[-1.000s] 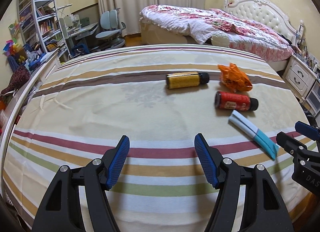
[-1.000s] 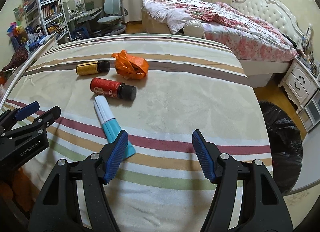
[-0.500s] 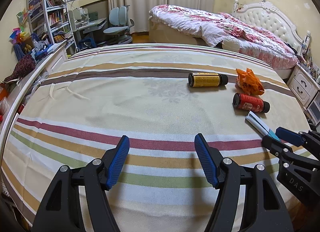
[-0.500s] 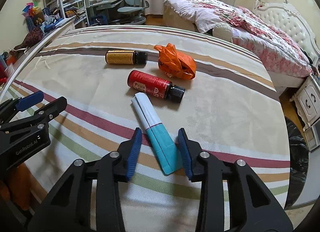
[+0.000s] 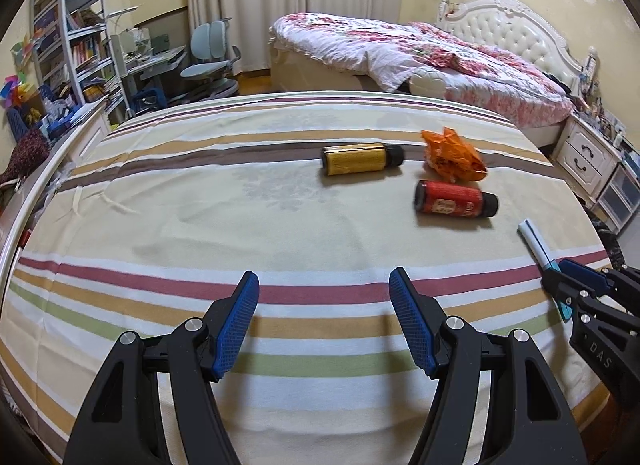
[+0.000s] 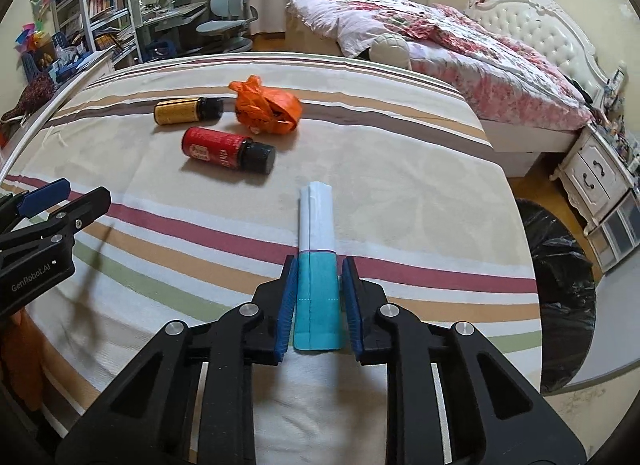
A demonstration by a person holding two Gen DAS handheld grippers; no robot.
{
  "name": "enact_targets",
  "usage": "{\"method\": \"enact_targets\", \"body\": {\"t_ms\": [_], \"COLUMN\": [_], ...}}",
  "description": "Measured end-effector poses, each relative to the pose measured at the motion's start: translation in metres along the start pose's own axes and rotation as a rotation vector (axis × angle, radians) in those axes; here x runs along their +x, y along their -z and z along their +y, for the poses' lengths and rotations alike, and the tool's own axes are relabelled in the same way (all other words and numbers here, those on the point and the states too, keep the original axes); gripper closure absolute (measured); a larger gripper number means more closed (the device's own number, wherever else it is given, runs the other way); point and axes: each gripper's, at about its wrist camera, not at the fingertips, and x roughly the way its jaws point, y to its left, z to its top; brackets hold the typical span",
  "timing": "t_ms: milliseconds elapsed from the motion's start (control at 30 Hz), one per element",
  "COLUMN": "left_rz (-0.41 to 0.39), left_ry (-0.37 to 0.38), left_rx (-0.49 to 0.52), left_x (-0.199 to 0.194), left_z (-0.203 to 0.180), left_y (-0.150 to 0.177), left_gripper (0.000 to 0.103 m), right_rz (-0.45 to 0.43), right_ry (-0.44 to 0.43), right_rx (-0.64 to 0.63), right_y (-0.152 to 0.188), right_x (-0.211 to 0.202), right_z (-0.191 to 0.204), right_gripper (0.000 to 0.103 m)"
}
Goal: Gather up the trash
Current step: 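Lift the white-blue tube with the right tool while the left tool grasps the red bottle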
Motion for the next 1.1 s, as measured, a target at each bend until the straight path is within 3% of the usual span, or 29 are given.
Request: {"method": "enact_targets", "body": {"t_ms": [333, 633, 1000, 1100], "left_rz": [0.010, 0.004, 0.028, 0.035], "left_ry": [0.056, 0.057, 0.102, 0.119], "left_rx": [0.116, 0.225, 0.262, 0.254], "left_x": [0.022, 0.040, 0.051, 0.052], "left_z": [-0.044, -0.070, -0.080, -0.077], "left_y": [-0.018, -0.033, -0.043, -0.042], "left_gripper": [0.037, 0.036, 0.033, 0.043], "right_rz": [-0.001, -0.006, -0.012, -0.014], "right_ry": [0.015, -0.007, -0.019, -0.016], "right_rx": [0.070, 0.087, 0.097, 0.097], "right_y": [-0.012, -0.021, -0.024, -0.024], "right_x": [0.014, 0.022, 0.025, 0.025], "right_z": [-0.032, -0.042, -0.048, -0.048], "right_gripper": [0.081, 0.080, 0.079, 0.079]}}
